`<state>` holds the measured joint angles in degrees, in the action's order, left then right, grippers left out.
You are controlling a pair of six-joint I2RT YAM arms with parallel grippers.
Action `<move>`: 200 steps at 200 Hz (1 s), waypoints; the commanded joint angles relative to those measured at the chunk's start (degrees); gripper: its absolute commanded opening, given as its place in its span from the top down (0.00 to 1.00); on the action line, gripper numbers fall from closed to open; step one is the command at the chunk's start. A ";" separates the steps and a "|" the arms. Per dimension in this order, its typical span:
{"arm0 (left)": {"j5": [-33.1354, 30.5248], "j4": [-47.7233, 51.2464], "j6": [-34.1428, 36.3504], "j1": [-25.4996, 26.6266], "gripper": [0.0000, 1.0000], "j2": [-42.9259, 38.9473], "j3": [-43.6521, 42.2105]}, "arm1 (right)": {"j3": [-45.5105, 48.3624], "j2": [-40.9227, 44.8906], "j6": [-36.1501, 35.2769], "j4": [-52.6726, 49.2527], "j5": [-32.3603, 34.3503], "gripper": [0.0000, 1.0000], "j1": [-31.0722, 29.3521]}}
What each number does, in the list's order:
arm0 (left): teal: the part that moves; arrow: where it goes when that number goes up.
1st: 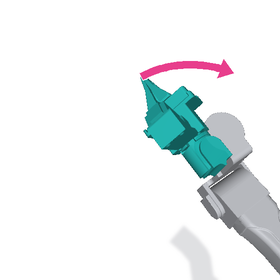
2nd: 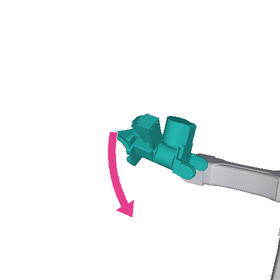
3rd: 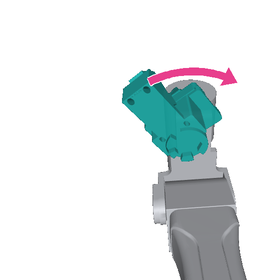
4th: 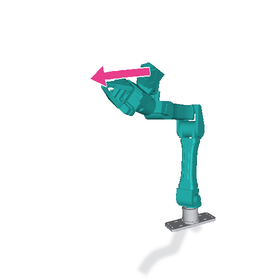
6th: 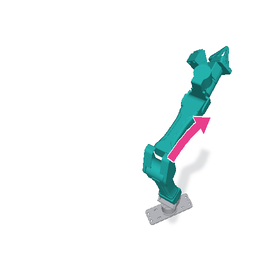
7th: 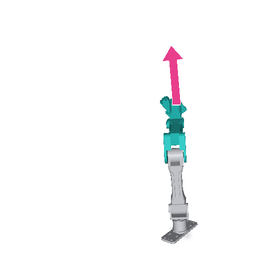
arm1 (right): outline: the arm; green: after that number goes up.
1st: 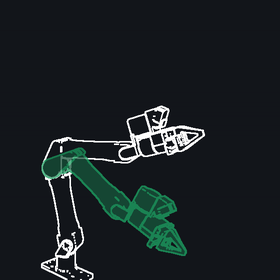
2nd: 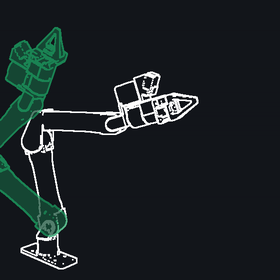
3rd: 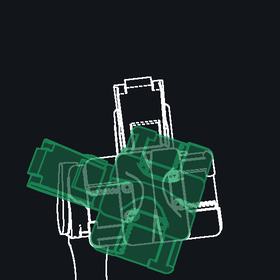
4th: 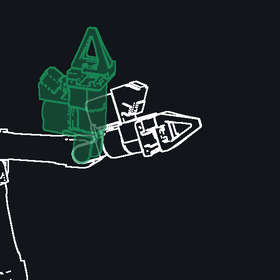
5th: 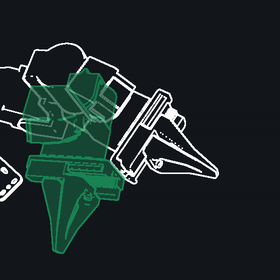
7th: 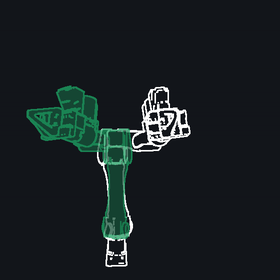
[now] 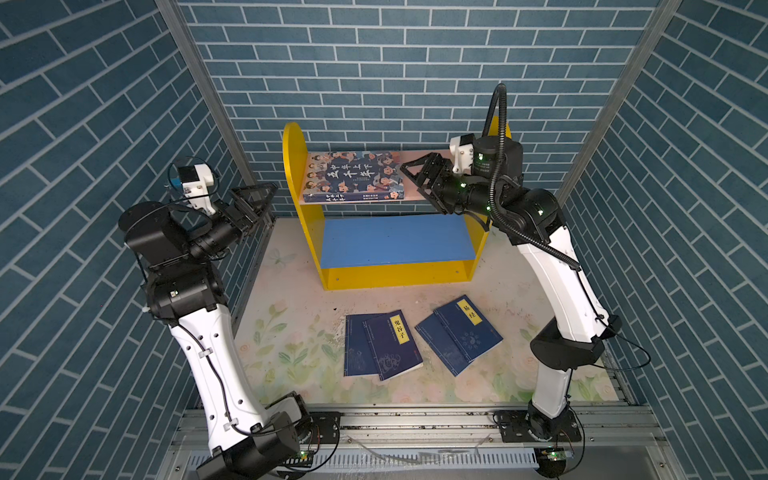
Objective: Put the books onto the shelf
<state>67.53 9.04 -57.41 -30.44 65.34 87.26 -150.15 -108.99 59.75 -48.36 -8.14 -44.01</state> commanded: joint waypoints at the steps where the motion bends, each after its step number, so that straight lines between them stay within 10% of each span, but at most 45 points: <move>1: -2.07 -8.17 -4.20 -1.93 0.13 0.43 -1.00 | -1.40 -2.08 -7.75 0.84 -2.12 0.22 1.23; 200: -7.94 -30.52 -14.89 -0.73 0.09 10.47 -7.72 | -5.26 -14.43 -3.16 16.23 -13.88 0.20 6.39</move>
<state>59.33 -18.22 -72.71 -32.10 75.57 80.18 -153.16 -121.47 53.80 -35.68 -19.05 -37.82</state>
